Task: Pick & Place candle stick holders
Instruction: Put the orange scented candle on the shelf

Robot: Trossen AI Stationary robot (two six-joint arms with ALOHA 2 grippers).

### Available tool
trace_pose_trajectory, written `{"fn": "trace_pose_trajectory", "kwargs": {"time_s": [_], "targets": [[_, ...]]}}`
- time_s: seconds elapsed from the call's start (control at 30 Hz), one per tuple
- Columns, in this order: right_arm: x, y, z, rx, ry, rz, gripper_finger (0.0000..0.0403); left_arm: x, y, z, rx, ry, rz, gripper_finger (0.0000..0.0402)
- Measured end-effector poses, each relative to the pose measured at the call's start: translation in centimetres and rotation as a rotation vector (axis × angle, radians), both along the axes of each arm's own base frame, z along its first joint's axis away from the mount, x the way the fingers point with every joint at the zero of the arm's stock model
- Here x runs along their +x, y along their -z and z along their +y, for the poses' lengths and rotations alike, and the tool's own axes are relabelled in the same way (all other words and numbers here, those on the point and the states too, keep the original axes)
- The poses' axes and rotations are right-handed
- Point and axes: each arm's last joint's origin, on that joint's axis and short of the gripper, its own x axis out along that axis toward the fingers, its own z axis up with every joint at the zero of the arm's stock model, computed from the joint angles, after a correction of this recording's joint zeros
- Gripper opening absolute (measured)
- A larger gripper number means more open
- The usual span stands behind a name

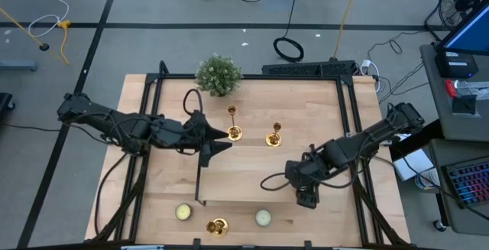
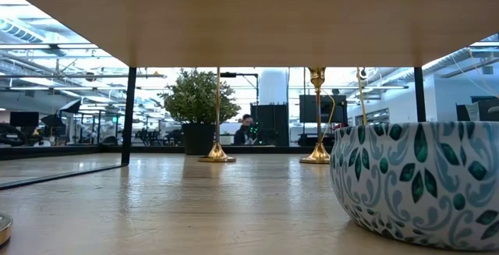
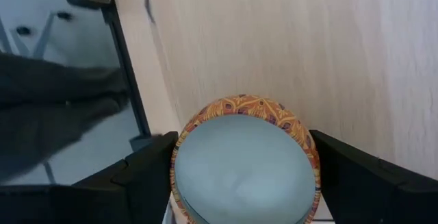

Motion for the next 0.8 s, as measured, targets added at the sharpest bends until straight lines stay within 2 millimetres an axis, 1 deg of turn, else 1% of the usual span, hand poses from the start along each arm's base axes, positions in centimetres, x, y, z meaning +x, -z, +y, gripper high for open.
{"fn": "trace_pose_trajectory", "kwargs": {"time_s": [0.23,0.37,0.47,0.63,0.8], "targets": [[-0.2,0.0,0.6,-0.05,-0.057,-0.048,0.0295,-0.1,-0.4,-0.5,-0.011,-0.052,-0.051,0.023],[0.0,-0.1,0.6,-0.044,-0.049,-0.07,0.0295,-0.2,-0.6,-0.9,-0.005,-0.092,-0.075,0.023],[0.3,-0.2,0.7,-0.05,-0.039,-0.11,0.0295,0.0,-0.8,-1.2,-0.01,-0.101,-0.105,0.023],[0.6,0.3,1.0,-0.051,-0.034,-0.091,0.0295,0.1,-0.9,-1.8,-0.019,-0.096,-0.133,0.023],[0.3,0.4,1.5,-0.068,-0.049,-0.092,0.0295,0.1,-0.6,-2.5,-0.009,-0.098,-0.122,0.023]]}}
